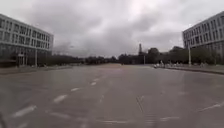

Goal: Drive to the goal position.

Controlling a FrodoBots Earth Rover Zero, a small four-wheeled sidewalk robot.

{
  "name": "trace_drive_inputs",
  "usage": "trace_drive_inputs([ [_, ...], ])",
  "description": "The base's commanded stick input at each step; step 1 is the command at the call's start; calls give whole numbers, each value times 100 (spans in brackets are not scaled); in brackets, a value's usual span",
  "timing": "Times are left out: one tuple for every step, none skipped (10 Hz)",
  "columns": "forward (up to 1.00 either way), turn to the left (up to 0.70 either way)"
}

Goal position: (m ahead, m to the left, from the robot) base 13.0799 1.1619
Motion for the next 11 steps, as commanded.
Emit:
trace_drive_inputs([
  [70, 0],
  [70, 0],
  [70, 0],
  [70, 0],
  [70, 0],
  [70, 0],
  [70, 0],
  [70, 0],
  [70, 0],
  [70, 0],
  [70, 0],
])
